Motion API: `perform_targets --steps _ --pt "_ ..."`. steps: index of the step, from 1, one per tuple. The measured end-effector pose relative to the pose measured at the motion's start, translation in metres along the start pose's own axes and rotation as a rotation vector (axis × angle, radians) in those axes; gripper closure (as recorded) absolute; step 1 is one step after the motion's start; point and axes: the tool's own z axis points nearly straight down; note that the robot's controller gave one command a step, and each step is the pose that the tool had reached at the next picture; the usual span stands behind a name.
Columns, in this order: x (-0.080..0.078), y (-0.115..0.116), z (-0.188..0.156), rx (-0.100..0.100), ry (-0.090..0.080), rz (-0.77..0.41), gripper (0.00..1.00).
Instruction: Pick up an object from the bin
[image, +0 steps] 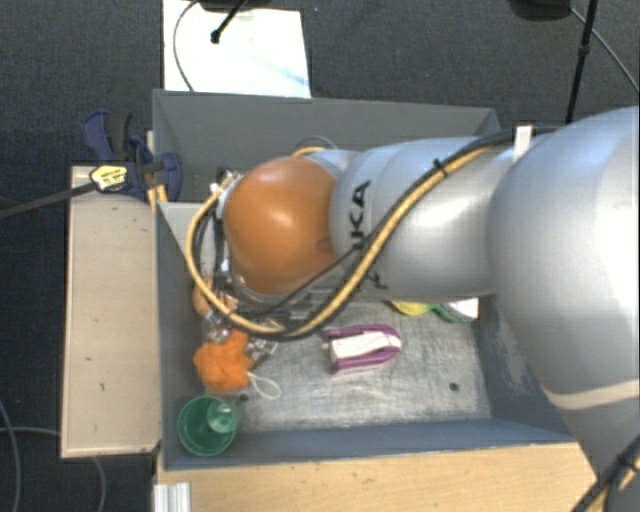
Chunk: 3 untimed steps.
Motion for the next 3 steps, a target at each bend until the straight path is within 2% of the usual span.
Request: perform_targets --steps 3 --pt "-0.002 -0.001 -0.050 0.005 -0.008 0.006 1.00"
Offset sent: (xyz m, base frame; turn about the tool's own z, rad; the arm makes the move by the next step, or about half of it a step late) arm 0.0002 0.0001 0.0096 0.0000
